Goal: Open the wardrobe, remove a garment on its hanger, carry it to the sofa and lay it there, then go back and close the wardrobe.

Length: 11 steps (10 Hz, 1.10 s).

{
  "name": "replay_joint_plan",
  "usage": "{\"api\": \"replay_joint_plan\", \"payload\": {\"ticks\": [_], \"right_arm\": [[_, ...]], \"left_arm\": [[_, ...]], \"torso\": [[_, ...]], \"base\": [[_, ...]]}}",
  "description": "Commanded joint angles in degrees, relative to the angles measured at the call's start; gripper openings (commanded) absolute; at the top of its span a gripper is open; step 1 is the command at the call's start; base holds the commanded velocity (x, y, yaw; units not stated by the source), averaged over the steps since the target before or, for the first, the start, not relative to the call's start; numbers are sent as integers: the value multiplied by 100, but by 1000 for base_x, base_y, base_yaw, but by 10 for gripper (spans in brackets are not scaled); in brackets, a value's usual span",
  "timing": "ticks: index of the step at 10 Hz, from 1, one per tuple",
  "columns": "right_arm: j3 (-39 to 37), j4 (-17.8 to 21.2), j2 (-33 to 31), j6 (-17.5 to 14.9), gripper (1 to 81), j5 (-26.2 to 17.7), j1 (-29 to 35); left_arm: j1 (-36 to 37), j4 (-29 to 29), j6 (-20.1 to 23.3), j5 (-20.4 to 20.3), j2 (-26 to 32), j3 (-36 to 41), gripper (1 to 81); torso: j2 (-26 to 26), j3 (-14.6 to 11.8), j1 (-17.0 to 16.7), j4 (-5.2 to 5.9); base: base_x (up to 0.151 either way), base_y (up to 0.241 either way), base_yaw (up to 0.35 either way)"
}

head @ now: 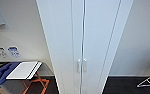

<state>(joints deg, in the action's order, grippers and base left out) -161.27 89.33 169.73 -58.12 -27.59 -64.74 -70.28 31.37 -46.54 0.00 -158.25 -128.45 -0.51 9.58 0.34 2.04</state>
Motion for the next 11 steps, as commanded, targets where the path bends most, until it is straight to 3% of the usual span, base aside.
{"api": "replay_joint_plan", "payload": {"ticks": [1, 3, 7, 9, 11], "right_arm": [[26, -618, -25, -173, 811, -204, -77], [26, -724, 46, -270, 811, -80, -456], [70, -944, 265, -962, 811, 928, -1238], [70, -953, 283, -1148, 811, 1344, -1502], [70, -1041, 283, -1201, 811, 1414, -1661]], "left_arm": [[-515, 861, 49, -411, -49, -205, 811], [-957, 1021, 49, -1011, -243, -734, 811], [-1537, 1302, 58, -1432, -349, -1198, 811], [-1634, 1337, 58, -1406, -401, -1420, 811], [-1704, 1328, 58, -1362, -489, -1673, 811]], "torso": [[0, 0, 0, 0], [0, -2, 0, 0], [-7, -9, -7, 0], [-9, -11, -9, 0], [-11, -15, -13, 0]], "base": [[0, 0, 0], [0, 0, 0], [0, 0, 0], [0, 0, 0], [0, 0, 0]]}}
